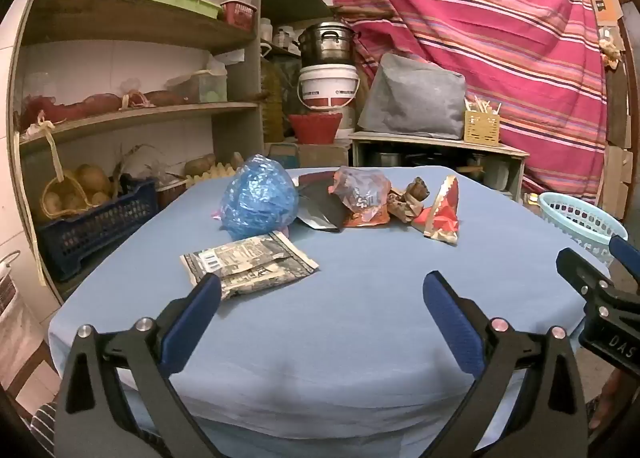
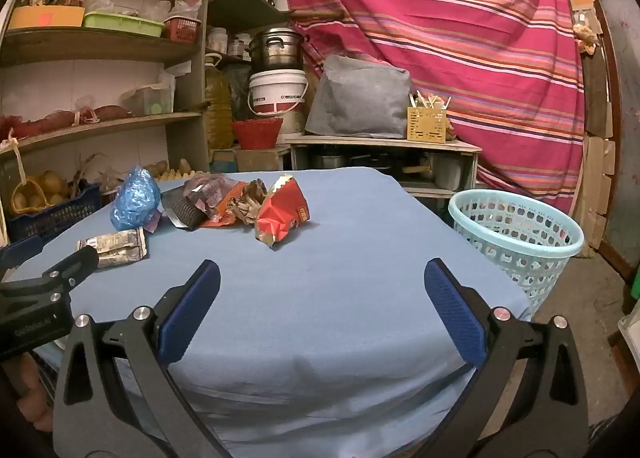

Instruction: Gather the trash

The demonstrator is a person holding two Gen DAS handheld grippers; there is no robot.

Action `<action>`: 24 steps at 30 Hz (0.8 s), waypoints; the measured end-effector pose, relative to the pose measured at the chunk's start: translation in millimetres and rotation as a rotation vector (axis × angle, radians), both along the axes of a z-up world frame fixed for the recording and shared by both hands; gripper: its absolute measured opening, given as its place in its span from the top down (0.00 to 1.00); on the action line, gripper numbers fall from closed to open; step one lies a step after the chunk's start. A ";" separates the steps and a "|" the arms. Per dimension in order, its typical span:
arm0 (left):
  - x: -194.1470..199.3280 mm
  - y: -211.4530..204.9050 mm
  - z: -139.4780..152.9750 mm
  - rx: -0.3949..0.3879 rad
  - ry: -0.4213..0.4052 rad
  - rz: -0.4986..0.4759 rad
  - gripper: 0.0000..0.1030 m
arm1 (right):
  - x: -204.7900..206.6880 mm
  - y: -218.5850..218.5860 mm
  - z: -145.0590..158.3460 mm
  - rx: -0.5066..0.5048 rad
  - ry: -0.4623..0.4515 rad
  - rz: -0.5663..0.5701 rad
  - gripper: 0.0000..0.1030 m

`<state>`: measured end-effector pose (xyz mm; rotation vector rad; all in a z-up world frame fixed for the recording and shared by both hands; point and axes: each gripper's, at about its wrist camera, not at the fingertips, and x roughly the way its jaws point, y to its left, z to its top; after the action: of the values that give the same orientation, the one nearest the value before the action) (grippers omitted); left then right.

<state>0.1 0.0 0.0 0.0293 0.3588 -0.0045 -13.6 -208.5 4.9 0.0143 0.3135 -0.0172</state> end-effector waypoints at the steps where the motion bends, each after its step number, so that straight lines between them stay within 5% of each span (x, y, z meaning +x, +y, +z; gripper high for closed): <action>1: -0.1 0.0 0.1 0.000 -0.001 0.001 0.04 | 0.1 0.0 0.0 0.001 0.001 0.000 0.04; 24: -2.0 -2.6 4.2 0.018 -0.009 -0.001 0.04 | 1.3 -3.4 -1.0 0.001 0.005 -0.003 0.04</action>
<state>-1.9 -2.6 4.2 0.0475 0.3500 -0.0024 -12.3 -211.9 3.9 0.0161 0.3180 -0.0201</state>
